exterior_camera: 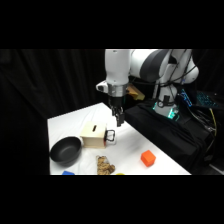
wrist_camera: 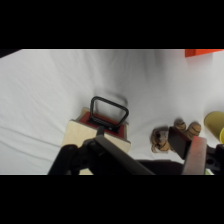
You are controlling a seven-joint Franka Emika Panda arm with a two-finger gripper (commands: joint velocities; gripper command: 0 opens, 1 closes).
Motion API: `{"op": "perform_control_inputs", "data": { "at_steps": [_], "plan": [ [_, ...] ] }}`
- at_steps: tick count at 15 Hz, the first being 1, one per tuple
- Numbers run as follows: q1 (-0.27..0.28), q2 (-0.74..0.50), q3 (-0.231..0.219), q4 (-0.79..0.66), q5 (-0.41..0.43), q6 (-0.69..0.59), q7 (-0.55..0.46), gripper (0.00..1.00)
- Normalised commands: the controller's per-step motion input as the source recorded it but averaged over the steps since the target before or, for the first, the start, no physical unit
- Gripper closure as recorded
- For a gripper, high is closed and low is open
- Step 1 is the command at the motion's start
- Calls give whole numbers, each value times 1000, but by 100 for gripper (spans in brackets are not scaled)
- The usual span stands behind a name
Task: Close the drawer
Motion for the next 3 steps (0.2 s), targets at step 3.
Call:
{"op": "perform_control_inputs", "data": {
  "at_steps": [3],
  "plan": [
    [-143, 81, 142, 360, 189, -374, -302, 0]
  ]
}}
